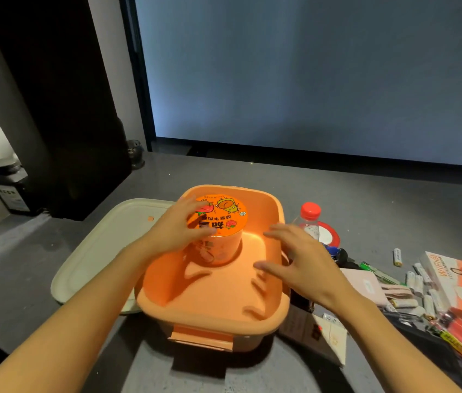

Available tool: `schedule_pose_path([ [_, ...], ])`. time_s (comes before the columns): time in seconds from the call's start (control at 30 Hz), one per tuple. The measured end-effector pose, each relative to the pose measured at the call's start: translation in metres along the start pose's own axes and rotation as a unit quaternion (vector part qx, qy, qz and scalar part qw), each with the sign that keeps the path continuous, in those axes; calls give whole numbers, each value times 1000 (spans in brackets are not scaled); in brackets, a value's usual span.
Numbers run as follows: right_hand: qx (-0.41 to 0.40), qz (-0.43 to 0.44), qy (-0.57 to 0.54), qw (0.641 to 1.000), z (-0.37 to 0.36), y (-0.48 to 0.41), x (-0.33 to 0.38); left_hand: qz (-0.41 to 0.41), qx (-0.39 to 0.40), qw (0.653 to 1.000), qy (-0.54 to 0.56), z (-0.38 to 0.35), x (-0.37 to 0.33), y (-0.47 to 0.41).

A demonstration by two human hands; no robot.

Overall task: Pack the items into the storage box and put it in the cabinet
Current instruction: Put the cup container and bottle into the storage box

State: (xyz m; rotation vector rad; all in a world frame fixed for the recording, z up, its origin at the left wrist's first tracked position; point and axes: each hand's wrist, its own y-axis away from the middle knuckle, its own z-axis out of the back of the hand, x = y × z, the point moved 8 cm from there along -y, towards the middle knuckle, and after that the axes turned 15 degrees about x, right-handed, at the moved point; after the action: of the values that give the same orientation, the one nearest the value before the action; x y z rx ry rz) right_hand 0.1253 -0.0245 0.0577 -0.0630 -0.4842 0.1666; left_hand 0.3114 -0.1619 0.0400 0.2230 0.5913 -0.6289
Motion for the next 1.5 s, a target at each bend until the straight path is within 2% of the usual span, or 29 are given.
schedule_pose_path([
  [0.07,-155,-6,0,988,33,6,-9,13,-50,990,128,10,13,11],
  [0.1,-206,-30,-11,978,45,7,-19,35,-58,984,165,10,21,17],
  [0.13,-220,-64,-35,973,51,6,-31,55,-55,978,195,7,27,22],
  [0.2,-165,-136,-117,970,43,-6,-58,73,-41,967,239,-1,32,26],
  [0.27,-115,-152,-171,967,30,-14,-73,69,-32,962,261,-3,28,25],
  [0.4,-156,-129,-150,968,44,-13,-72,49,-29,963,264,-4,15,29],
  [0.5,-231,-101,-107,962,85,-10,-49,46,-28,960,276,-5,10,33],
  [0.6,-299,-32,-49,952,134,-8,-8,40,-35,962,268,-4,4,35],
  [0.7,-335,35,-63,940,159,-6,20,35,-45,969,242,-4,6,33],
  [0.8,-307,61,-101,944,140,-10,33,23,-51,974,219,-3,6,30],
  [0.93,-228,36,-126,965,87,-17,24,16,-49,975,216,-4,7,29],
  [1.03,-230,36,-149,961,79,-16,14,10,-48,977,206,-4,6,28],
  [1.3,-131,54,-135,981,57,-32,17,1,-61,982,177,-2,6,26],
  [1.4,-80,15,-123,989,23,-30,3,5,-60,984,168,-2,9,26],
  [1.5,-84,-34,-130,987,10,-27,-11,4,-59,985,163,-3,9,26],
])
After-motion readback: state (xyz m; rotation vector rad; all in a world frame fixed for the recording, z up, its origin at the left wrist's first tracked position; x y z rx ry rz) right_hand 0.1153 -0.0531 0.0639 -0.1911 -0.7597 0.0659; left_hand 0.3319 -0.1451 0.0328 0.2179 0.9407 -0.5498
